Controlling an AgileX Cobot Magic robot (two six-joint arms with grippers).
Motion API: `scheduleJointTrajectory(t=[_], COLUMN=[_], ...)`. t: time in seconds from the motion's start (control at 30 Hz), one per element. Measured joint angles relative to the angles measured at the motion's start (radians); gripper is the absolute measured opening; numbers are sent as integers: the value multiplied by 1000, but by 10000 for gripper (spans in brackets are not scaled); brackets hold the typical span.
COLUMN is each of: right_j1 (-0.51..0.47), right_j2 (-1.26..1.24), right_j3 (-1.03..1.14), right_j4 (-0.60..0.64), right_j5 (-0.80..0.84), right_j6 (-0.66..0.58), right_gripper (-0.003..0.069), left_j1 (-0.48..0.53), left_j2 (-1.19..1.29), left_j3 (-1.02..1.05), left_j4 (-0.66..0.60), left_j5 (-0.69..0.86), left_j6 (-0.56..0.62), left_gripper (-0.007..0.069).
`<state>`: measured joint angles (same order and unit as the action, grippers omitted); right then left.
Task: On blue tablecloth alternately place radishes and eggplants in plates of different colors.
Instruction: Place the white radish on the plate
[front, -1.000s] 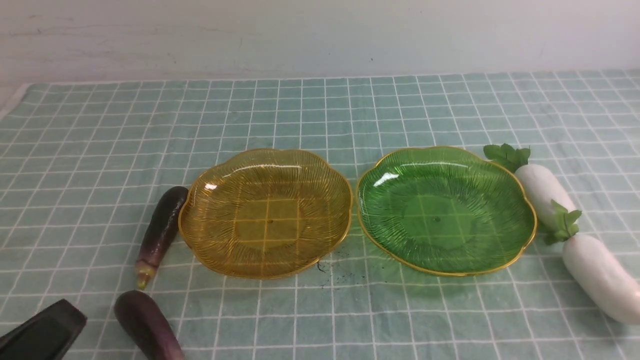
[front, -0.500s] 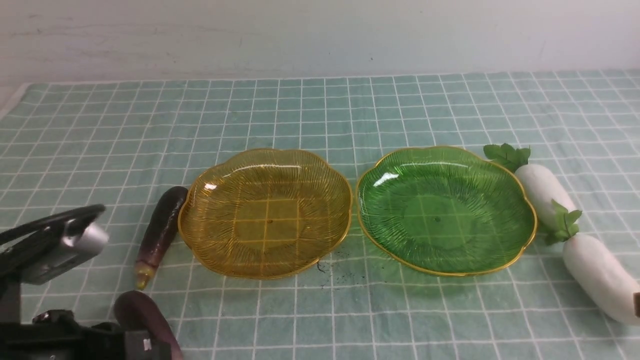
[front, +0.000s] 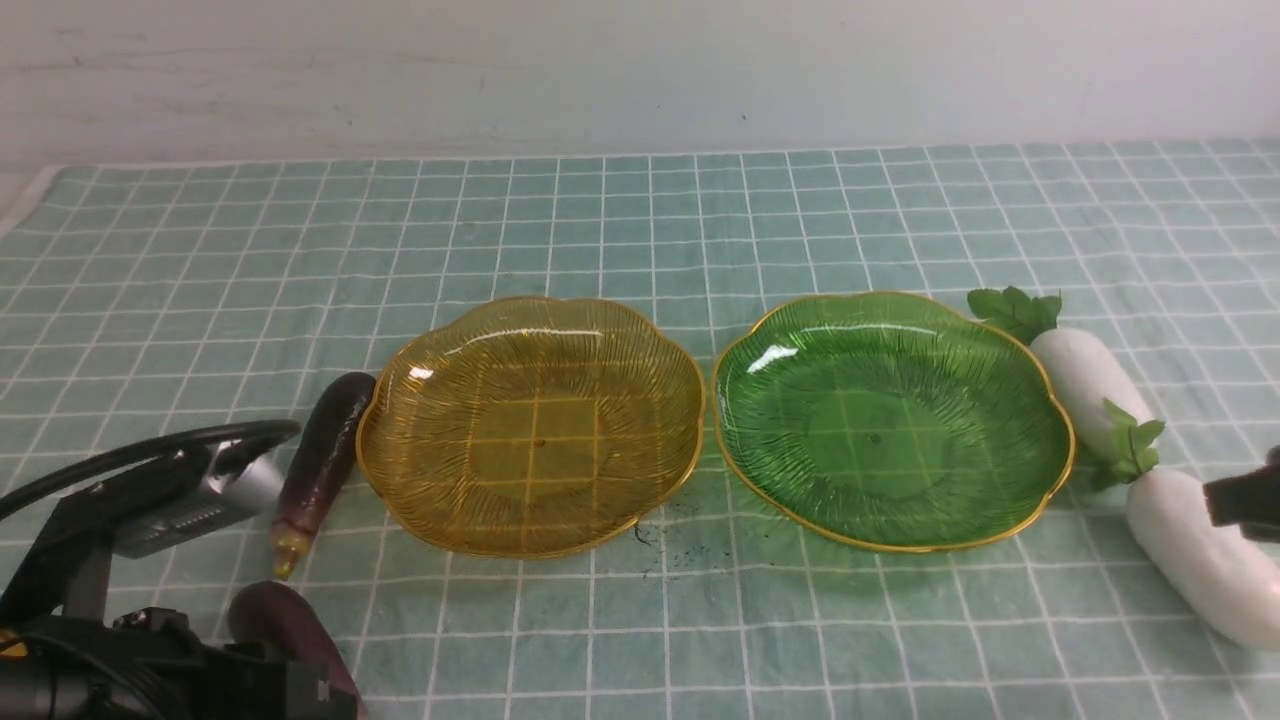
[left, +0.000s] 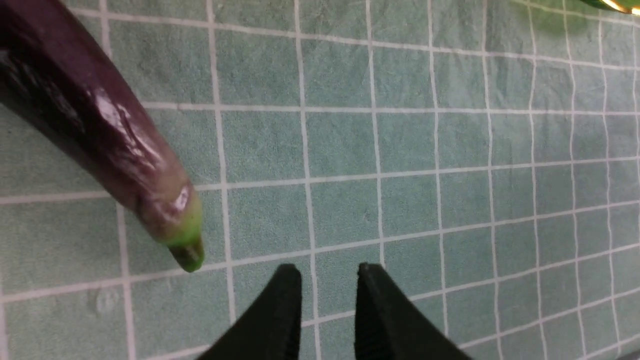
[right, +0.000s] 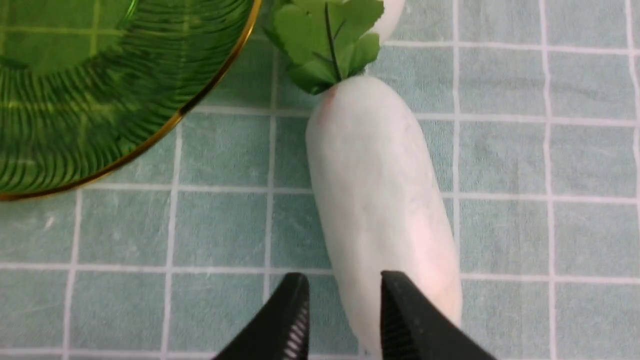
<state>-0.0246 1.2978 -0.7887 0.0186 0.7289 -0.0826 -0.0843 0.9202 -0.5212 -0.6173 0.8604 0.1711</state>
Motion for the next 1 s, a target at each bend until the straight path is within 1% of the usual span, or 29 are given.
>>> scheduleJointTrajectory(t=[0.03,0.13,0.17,0.2,0.3,0.37,0.47,0.73,0.87,1.0], right_j1=[0,0,0,0,0,0,0,0,0,0], right_j2=[23,81,111,111,179,218,272,349,353,353], right_j3=[-3,-6,-8,-8,-9,-9,-10,-10,-13,-62], right_j4=[0,-8,-19,-25,-71,-107,-144,-149,-143,-133], right_j5=[-19,-58,-74,-74,-99,-115,-136,-141,-116,-6], right_j6=[0,0,0,0,0,0,0,0,24,46], right_gripper=[260,377,426,435,532,563,579,577,489,480], left_j1=[0,0,0,0,0,0,0,0,0,0], left_j2=[0,0,0,0,0,0,0,0,0,0], left_j3=[0,0,0,0,0,0,0,0,0,0], left_j4=[2,3,3,3,3,3,3,3,4,4], left_j5=[0,0,0,0,0,0,0,0,0,0], left_j6=[1,3,3,3,3,3,3,3,3,3], left_gripper=[179,217,232,234,248,248,248,248,248,248])
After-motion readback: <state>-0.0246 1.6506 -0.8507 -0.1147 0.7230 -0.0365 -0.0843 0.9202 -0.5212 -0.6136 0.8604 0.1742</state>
